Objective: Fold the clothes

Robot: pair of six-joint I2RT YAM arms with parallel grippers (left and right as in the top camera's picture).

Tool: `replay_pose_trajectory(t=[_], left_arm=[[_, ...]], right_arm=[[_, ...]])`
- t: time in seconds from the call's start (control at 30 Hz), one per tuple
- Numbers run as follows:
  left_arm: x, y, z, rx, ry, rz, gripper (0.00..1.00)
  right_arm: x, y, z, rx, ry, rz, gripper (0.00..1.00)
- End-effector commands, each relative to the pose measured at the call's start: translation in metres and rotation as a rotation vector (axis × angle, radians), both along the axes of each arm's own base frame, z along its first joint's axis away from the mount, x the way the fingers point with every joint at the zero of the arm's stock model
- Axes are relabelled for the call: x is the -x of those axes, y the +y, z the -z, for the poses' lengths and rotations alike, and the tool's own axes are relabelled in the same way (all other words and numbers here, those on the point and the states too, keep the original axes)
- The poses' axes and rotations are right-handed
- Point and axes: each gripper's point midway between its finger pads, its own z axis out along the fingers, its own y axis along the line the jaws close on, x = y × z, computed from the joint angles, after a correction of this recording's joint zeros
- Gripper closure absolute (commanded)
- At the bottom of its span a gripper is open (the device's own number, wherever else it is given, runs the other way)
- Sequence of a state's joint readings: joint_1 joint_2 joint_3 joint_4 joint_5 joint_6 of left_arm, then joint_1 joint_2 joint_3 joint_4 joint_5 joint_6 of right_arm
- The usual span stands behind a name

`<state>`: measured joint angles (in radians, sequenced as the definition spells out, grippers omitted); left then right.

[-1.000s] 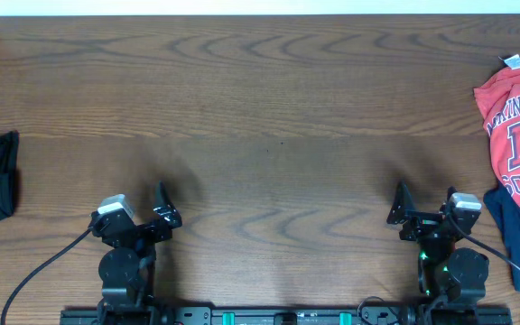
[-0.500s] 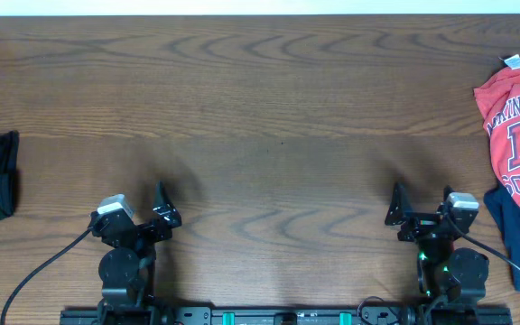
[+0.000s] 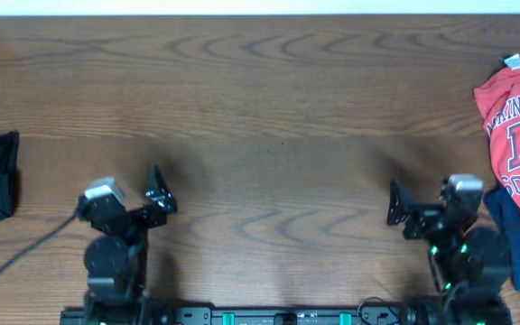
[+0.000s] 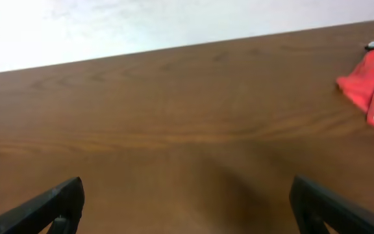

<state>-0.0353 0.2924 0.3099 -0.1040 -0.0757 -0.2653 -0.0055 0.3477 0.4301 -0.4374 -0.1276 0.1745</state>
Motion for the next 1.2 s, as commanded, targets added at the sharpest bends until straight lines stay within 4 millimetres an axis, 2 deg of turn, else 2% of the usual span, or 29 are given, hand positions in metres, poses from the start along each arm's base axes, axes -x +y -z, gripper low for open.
replay_pose_trajectory(t=[0.0,0.13,0.23,0.3,0.43,0.53,0.7,0.8,1.0,1.17], left_arm=[[-0.018,-0.014,-0.021,0.016,0.055,0.079,0.02],[-0.044,-0.034,-0.022,0.047,0.191,0.187,0.02],[-0.060,-0.051,-0.011,0.087,0.336,0.272,0.02],[-0.067,-0.060,0.003,0.120,0.448,0.317,0.02],[-0.066,-0.081,0.037,0.209,0.670,0.415,0.02],[-0.062,-0.088,0.056,0.262,0.766,0.442,0.02],[-0.058,-0.100,0.069,0.323,0.829,0.491,0.02],[-0.052,-0.099,0.074,0.300,0.854,0.506,0.02],[-0.040,-0.088,0.086,0.256,0.927,0.456,0.02],[-0.037,-0.094,0.087,0.235,0.938,0.472,0.02]], right_arm=[[-0.016,0.002,-0.019,0.000,0.099,-0.014,0.01],[-0.039,0.006,-0.031,-0.069,0.303,-0.001,0.01],[-0.053,0.010,-0.037,-0.103,0.483,-0.008,0.01],[-0.056,0.010,-0.035,-0.100,0.610,0.001,0.01],[-0.051,0.009,-0.026,-0.090,0.863,0.003,0.01],[-0.042,0.007,-0.002,-0.076,1.009,0.008,0.01],[-0.037,-0.006,0.023,-0.053,1.140,0.053,0.01],[-0.039,-0.029,0.030,-0.043,1.175,0.101,0.01],[-0.031,-0.121,0.019,-0.074,1.206,0.441,0.01],[-0.030,-0.173,0.010,-0.173,1.125,0.581,0.01]])
